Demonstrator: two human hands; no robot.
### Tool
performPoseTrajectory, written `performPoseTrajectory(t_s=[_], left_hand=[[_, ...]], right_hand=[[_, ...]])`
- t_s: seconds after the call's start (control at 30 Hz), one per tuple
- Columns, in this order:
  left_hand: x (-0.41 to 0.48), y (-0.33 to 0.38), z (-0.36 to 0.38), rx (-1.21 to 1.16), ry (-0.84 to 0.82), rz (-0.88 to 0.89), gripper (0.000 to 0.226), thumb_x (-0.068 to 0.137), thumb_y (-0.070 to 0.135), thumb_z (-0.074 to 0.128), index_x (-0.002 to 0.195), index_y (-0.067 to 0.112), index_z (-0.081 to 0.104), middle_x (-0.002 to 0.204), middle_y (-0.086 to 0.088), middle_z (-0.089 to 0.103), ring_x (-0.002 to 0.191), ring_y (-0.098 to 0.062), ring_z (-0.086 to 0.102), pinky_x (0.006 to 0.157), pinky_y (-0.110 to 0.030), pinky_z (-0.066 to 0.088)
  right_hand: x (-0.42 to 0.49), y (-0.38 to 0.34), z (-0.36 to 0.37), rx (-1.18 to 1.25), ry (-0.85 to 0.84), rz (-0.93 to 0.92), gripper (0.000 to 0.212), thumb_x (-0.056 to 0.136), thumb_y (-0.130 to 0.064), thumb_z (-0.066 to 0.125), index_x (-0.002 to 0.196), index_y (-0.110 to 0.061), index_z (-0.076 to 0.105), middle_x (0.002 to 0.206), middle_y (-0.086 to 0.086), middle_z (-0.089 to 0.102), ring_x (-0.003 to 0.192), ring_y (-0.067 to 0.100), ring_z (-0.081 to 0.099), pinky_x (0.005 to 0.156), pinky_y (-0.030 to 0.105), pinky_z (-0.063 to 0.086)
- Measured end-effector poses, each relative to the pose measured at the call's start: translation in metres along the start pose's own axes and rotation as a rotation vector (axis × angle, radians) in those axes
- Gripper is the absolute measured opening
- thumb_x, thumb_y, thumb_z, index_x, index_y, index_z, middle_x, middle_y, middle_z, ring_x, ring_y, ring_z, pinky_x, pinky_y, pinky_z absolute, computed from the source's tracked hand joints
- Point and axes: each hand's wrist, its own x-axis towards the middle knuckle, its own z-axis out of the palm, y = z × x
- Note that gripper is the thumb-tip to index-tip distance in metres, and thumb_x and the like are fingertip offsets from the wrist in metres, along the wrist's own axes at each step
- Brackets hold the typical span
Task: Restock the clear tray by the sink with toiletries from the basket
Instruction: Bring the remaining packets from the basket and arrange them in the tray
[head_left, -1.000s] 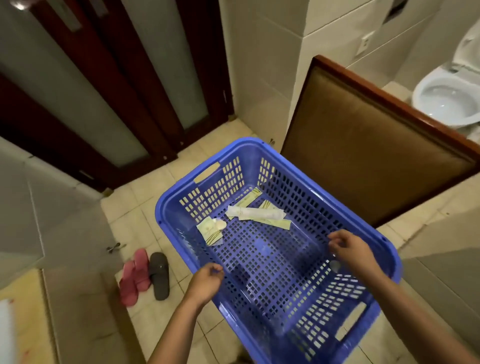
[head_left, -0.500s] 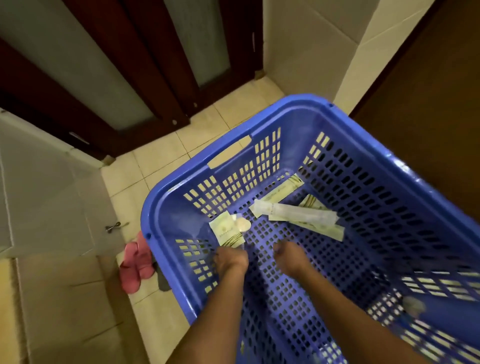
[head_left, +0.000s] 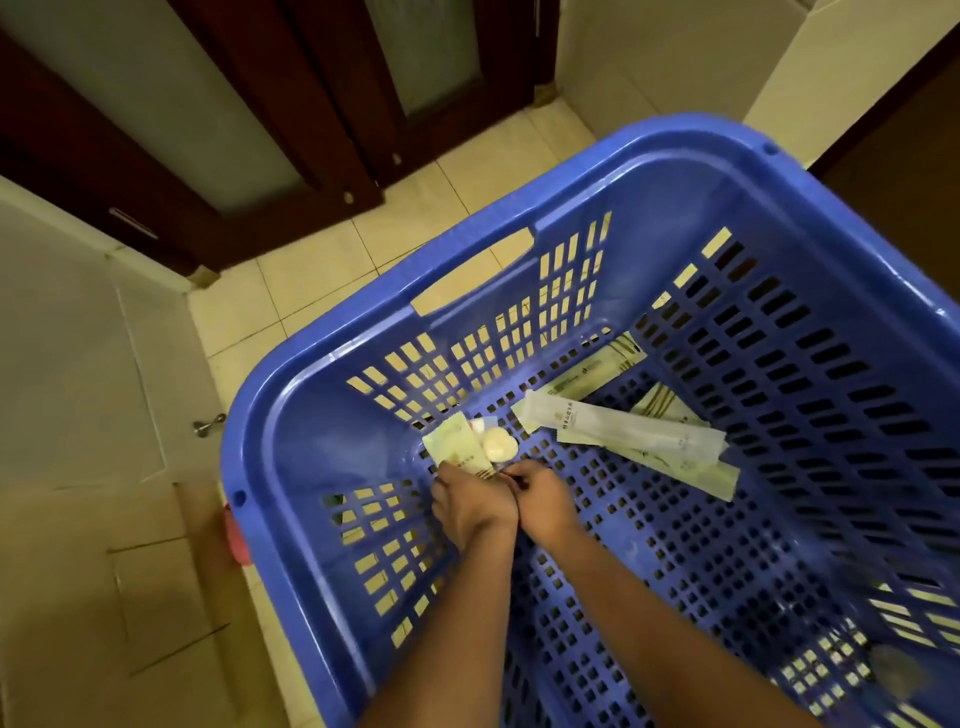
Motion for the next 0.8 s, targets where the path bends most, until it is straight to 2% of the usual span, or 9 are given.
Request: performPoseTrajectory(t_s=[0.1,0.17,0.2,0.27,0.33,0.43,0.53,0.67,0.8], left_hand=[[-0.001,-0.006,-0.002,-0.037,0.005,-0.004,0.045,0.091,0.014,0.045,0.135,0.020,0.040,0.140,-0.016,0.036,0.124,-0.038,0.040,0.098,-0.044,0.038],[-0.002,-0.006,-0.001,-0.077,0.003,-0.018,0.045,0.090,0.011,0.045,0.134,0.023,0.044,0.139,-0.016,0.037,0.121,-0.038,0.043,0.096,-0.043,0.041],[-0.002,-0.006,0.000,-0.096,0.005,-0.021,0.046,0.089,0.009,0.046,0.134,0.022,0.043,0.138,-0.016,0.037,0.120,-0.038,0.044,0.095,-0.043,0.043],[-0.002,-0.005,0.002,-0.135,0.015,-0.032,0.050,0.088,0.006,0.049,0.136,0.016,0.039,0.138,-0.017,0.038,0.120,-0.040,0.045,0.094,-0.046,0.045],[-0.002,-0.006,0.002,-0.159,0.028,-0.046,0.052,0.087,0.008,0.056,0.135,0.008,0.036,0.139,-0.019,0.039,0.122,-0.041,0.044,0.098,-0.049,0.043],[-0.001,-0.005,0.000,-0.149,0.044,-0.086,0.059,0.082,0.018,0.069,0.131,0.003,0.038,0.139,-0.020,0.039,0.123,-0.041,0.044,0.096,-0.049,0.042],[0.001,-0.005,0.000,-0.127,0.035,-0.106,0.058,0.083,0.026,0.068,0.129,0.003,0.040,0.138,-0.019,0.039,0.122,-0.039,0.044,0.092,-0.046,0.043],[0.005,-0.005,0.005,-0.082,0.037,-0.108,0.063,0.080,0.032,0.071,0.128,0.002,0.042,0.137,-0.021,0.040,0.123,-0.038,0.043,0.093,-0.045,0.042],[0.010,-0.004,0.009,-0.083,0.057,-0.110,0.067,0.075,0.030,0.077,0.124,-0.001,0.042,0.132,-0.023,0.047,0.117,-0.041,0.049,0.091,-0.048,0.046]], right_hand=[[0.001,0.000,0.001,0.033,-0.003,-0.026,0.020,0.094,-0.015,0.054,0.102,-0.001,0.066,0.101,0.020,0.068,0.090,0.032,0.062,0.080,0.038,0.050],[0.001,0.001,-0.002,0.015,-0.001,-0.051,0.021,0.093,-0.014,0.054,0.093,0.003,0.066,0.089,0.026,0.066,0.072,0.029,0.057,0.062,0.034,0.043],[-0.001,0.001,-0.004,0.016,0.006,-0.054,0.021,0.093,-0.014,0.054,0.087,0.004,0.064,0.082,0.027,0.063,0.066,0.026,0.051,0.059,0.031,0.037],[-0.005,0.001,-0.015,0.069,0.035,-0.057,0.026,0.093,-0.014,0.053,0.070,-0.001,0.052,0.069,0.025,0.049,0.061,0.023,0.042,0.059,0.031,0.032],[-0.013,0.002,-0.032,0.195,0.094,-0.063,0.034,0.094,-0.014,0.053,0.064,-0.006,0.040,0.065,0.018,0.041,0.062,0.023,0.042,0.063,0.034,0.034],[-0.030,0.011,-0.064,0.377,0.202,-0.041,0.032,0.095,-0.019,0.053,0.066,-0.008,0.043,0.066,0.017,0.043,0.064,0.024,0.046,0.063,0.037,0.041],[-0.037,0.025,-0.087,0.524,0.279,0.030,0.025,0.095,-0.015,0.053,0.073,-0.003,0.050,0.069,0.018,0.048,0.068,0.027,0.050,0.070,0.043,0.046],[-0.043,0.039,-0.099,0.525,0.267,0.072,0.034,0.094,-0.012,0.054,0.060,-0.007,0.047,0.059,0.011,0.047,0.059,0.024,0.048,0.060,0.031,0.041],[-0.038,0.051,-0.096,0.487,0.205,0.147,0.023,0.092,-0.010,0.057,0.069,-0.008,0.054,0.072,0.018,0.056,0.066,0.028,0.052,0.069,0.042,0.049]])
